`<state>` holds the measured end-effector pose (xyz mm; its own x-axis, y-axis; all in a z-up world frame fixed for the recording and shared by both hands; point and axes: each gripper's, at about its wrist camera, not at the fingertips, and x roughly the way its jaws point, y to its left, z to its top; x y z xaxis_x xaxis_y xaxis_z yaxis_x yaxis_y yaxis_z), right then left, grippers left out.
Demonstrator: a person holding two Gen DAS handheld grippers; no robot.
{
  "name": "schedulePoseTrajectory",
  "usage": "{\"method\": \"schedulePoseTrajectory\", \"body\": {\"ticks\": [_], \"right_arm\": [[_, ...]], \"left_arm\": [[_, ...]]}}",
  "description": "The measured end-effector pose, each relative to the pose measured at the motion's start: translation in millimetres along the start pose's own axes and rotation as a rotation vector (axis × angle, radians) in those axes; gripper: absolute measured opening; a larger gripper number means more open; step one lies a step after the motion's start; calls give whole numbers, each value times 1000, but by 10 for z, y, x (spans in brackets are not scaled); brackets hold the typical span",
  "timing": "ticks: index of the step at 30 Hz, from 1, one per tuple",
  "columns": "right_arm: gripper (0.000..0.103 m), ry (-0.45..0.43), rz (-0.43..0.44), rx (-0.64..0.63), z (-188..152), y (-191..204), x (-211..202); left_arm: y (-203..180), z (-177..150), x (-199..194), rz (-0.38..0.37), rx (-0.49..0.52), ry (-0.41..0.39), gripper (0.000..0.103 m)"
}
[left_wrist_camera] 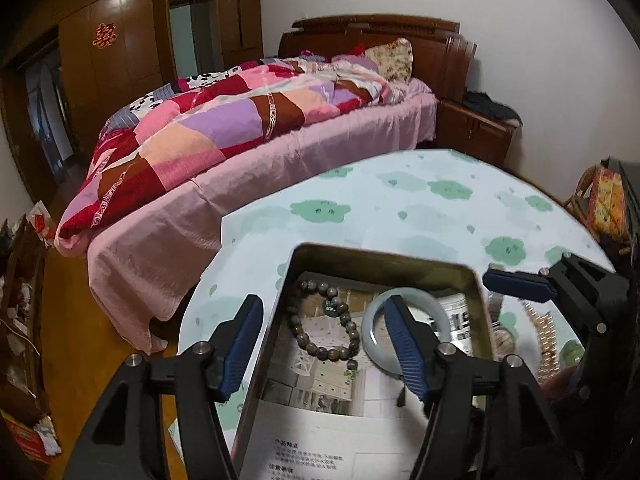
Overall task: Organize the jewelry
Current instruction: 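Carry the bead bracelet and white bangle into the tin box and open both grippers, then grasp the green jade bangle with the right gripper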
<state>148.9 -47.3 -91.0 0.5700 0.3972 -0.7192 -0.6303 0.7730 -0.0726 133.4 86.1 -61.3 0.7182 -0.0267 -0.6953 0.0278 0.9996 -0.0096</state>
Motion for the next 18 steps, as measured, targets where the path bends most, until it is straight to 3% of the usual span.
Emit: {"method": "schedulePoseTrajectory", "body": {"ticks": [8, 18], "right_arm": [[92, -35, -30, 118, -293, -492, -374], [92, 0, -148, 391, -964, -1275, -773]], "left_arm": [[-211, -130, -327, -22, 9, -59, 64], [-781, -419, -432, -86, 74, -39, 64]]}}
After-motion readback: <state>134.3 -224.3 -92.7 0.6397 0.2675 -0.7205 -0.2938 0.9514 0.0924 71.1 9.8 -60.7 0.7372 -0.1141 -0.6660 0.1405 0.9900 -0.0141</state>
